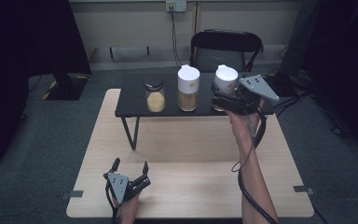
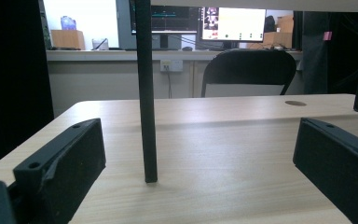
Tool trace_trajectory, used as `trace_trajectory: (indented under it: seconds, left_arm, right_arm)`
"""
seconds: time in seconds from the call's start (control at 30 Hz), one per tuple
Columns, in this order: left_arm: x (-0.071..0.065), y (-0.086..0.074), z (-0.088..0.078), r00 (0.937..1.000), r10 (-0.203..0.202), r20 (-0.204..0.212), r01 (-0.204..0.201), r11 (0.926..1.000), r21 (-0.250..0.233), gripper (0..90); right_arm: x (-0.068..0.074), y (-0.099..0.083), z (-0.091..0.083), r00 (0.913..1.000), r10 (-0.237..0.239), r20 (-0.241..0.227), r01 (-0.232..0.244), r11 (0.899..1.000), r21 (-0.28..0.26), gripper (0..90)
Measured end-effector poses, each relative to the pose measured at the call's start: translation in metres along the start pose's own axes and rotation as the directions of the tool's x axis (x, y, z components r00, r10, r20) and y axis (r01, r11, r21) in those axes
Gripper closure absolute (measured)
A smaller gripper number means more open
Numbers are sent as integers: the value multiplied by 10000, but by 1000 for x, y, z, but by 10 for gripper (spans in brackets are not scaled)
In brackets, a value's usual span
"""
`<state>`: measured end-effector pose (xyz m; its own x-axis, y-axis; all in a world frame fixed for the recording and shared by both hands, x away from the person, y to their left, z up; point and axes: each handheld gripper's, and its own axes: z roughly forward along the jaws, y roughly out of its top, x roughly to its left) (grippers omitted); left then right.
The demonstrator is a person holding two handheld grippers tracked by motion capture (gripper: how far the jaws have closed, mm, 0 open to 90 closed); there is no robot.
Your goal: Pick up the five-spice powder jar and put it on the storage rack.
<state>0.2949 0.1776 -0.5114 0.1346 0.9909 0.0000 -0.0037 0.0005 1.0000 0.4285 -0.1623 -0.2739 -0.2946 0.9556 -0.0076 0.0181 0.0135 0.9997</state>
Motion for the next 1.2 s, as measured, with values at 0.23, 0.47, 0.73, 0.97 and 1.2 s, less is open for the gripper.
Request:
trace_trajectory:
  seconds: [0.23,0.47,0.73,0.97,1.2]
  left_arm:
    - [0,0,0,10000,1,-2,-1,10000,-1,18]
    - [0,0,0,10000,-5,32,5,10000,-3,18]
    - [0,0,0,10000,-5,50,5,10000,-3,18]
    - [0,0,0,10000,-4,50,4,10000,-1,18]
    - [0,0,0,10000,-4,48,4,10000,-2,18]
  right_arm:
    - [-3,-1,-7,10000,78,5,-78,9999,-94,0]
    - [-3,-2,-13,10000,69,66,-68,9999,-113,0]
    - [0,-6,-20,9996,-230,146,232,9996,-162,0]
    - [-1,-6,-27,10000,30,5,-30,9998,-209,0]
    - [0,-10,-32,10000,-1,-14,1,9999,-157,8]
